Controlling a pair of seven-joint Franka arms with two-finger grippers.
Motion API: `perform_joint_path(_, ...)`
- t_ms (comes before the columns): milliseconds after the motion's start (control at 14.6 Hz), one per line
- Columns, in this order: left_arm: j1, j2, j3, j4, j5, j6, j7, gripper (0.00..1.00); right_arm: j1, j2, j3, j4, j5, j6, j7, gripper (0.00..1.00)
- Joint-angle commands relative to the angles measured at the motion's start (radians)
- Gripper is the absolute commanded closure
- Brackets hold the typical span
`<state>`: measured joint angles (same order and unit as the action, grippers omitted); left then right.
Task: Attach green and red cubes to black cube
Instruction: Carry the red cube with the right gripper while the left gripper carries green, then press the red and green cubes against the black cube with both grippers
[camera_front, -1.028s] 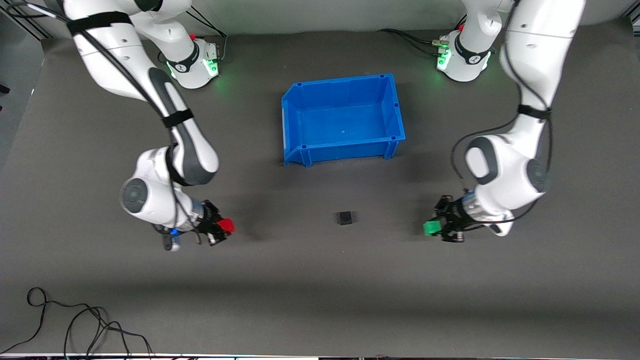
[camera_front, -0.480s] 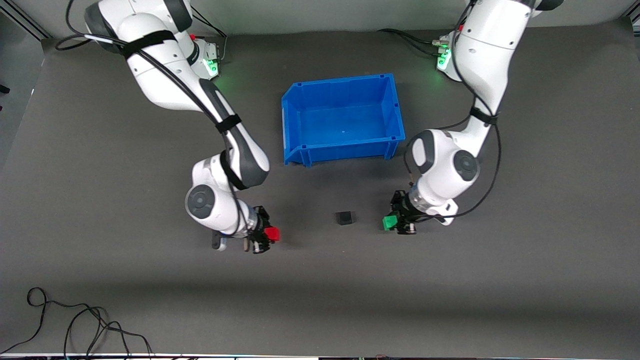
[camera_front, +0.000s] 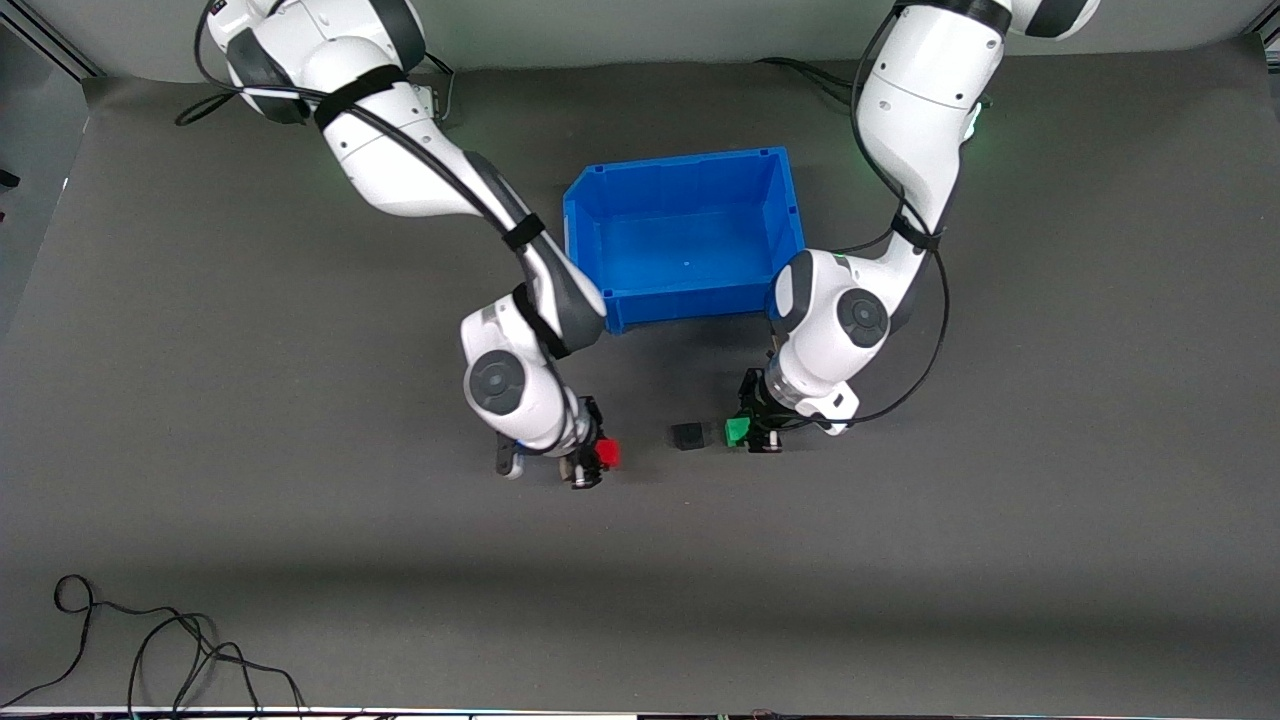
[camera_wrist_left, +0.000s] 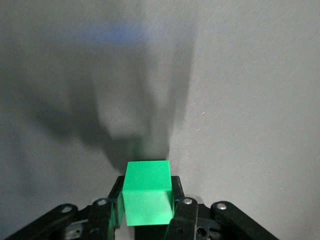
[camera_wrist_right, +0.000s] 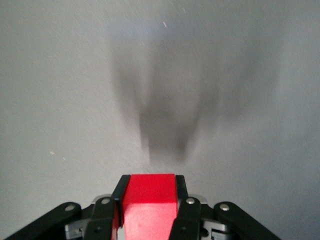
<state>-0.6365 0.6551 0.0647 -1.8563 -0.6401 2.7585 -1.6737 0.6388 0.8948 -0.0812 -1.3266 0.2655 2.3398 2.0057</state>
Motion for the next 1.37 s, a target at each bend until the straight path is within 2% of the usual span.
perform_joint_path(0, -0.038, 0.020, 0.023, 0.023, 0.008, 0.003, -0.024, 0.75, 0.039, 0.047, -0.012, 0.072, -0.031, -0.013, 0.068, 1.00)
perform_joint_path(411, -0.042, 0.038, 0.027, 0.057, 0.013, 0.004, -0.082, 0.74, 0.055, 0.119, -0.014, 0.179, -0.034, -0.010, 0.127, 1.00)
perform_joint_path(754, -0.058, 0.066, 0.041, 0.092, 0.042, 0.003, -0.121, 0.74, 0.055, 0.124, -0.014, 0.181, -0.032, -0.007, 0.130, 1.00)
perform_joint_path(1302, -0.069, 0.066, 0.043, 0.088, 0.053, -0.007, -0.149, 0.73, 0.084, 0.153, -0.014, 0.185, -0.034, 0.041, 0.130, 1.00)
